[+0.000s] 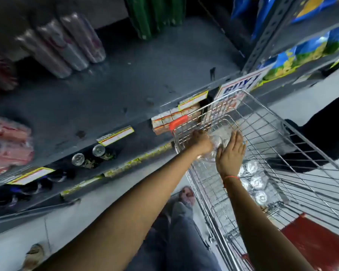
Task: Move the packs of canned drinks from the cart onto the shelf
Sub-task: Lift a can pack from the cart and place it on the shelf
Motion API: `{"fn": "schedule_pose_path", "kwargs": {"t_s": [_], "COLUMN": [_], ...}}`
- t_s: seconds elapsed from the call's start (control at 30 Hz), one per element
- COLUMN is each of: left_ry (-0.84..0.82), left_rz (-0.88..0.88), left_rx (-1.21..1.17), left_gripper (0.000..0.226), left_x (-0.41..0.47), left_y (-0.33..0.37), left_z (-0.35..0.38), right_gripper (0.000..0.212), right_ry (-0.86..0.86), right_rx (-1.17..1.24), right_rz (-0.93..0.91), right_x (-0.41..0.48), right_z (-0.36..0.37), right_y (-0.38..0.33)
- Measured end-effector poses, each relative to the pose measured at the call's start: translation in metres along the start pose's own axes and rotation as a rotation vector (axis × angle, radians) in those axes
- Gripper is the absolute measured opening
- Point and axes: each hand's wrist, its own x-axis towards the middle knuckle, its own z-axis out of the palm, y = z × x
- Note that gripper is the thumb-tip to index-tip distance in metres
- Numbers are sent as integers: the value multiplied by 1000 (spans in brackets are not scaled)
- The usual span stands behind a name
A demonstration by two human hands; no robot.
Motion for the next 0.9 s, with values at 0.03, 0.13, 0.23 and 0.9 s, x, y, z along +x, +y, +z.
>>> {"fn": "schedule_pose_path", "kwargs": {"t_s": [0.03, 0.13, 0.23, 0.9], "left_ry": [-30, -92, -106, -96], "left_rz": [-68, -258, -367, -40], "left_rx": [-33, -252, -526, -771], "left_gripper": [44, 36, 20, 47], "left_x": [8, 19, 30, -93], "left_y": [1, -4, -9, 24], "left_z": [3, 10, 18, -105], "right_gripper": [67, 72, 74, 62], "right_ry": [-78, -304, -414, 99], "right_rx": [8, 69, 207, 695], "right_rz": [110, 299, 439, 475], "right_x": [3, 10, 24, 17], "right_z": [4, 16, 26, -100], "right_y": [7, 26, 35, -56]}}
